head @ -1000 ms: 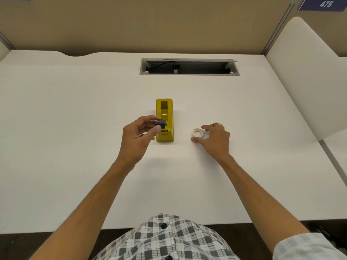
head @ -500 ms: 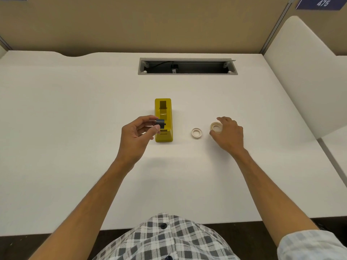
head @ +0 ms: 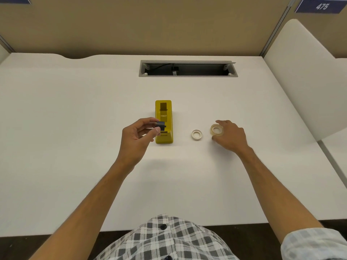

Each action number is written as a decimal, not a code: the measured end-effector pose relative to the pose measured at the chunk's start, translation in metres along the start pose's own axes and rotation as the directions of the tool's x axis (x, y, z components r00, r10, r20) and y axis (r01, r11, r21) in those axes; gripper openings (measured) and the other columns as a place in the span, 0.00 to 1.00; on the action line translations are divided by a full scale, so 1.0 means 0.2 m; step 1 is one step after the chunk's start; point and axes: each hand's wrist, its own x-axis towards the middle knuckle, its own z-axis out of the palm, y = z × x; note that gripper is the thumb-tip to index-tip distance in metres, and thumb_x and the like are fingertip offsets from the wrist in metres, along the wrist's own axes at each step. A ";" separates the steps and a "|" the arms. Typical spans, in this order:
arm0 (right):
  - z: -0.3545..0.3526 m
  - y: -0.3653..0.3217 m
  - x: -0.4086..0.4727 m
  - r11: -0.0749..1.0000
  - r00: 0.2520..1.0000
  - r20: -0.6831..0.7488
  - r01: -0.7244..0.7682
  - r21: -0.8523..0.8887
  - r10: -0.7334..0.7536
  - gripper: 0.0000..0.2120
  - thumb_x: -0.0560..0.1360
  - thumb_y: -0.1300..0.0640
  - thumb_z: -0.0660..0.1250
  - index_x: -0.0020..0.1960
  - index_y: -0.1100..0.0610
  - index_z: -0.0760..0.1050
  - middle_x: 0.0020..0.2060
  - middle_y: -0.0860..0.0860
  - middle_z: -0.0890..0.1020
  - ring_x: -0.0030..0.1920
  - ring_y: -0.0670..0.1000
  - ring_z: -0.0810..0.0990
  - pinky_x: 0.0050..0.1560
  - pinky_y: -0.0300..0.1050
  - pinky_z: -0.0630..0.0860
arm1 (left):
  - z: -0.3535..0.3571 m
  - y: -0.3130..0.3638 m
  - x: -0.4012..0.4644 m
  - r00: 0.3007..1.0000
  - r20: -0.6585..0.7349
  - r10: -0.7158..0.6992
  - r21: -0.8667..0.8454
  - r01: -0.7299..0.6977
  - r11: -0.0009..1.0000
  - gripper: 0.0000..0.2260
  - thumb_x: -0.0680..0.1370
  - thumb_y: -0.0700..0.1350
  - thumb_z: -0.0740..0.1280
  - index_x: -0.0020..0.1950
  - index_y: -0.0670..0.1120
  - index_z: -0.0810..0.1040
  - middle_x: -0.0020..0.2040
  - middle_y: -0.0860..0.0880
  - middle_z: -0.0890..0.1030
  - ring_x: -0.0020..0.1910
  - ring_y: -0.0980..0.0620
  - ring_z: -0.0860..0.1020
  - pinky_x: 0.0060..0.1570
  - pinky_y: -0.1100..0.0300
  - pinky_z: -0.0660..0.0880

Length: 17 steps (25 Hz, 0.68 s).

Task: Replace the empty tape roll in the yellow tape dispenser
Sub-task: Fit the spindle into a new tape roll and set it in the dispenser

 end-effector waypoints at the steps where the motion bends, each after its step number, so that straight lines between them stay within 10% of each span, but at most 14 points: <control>1: 0.00 0.00 0.00 1.000 1.000 0.006 0.015 -0.005 -0.015 0.29 0.71 0.48 0.68 0.72 0.49 0.68 0.69 0.51 0.72 0.67 0.55 0.72 0.64 0.53 0.68 | 0.00 0.00 0.00 1.000 0.000 -0.001 0.000 0.001 1.000 0.09 0.76 0.40 0.69 0.56 0.47 0.81 0.50 0.48 0.85 0.48 0.49 0.84 0.47 0.58 0.79; 17: 0.03 -0.03 0.03 0.999 0.998 -0.059 0.022 -0.042 -0.025 0.22 0.77 0.40 0.62 0.68 0.48 0.72 0.64 0.53 0.74 0.61 0.56 0.76 0.59 0.53 0.69 | 0.01 0.00 -0.01 1.000 -0.001 -0.011 0.015 0.011 1.000 0.09 0.76 0.41 0.70 0.56 0.47 0.81 0.50 0.49 0.85 0.49 0.49 0.83 0.49 0.55 0.80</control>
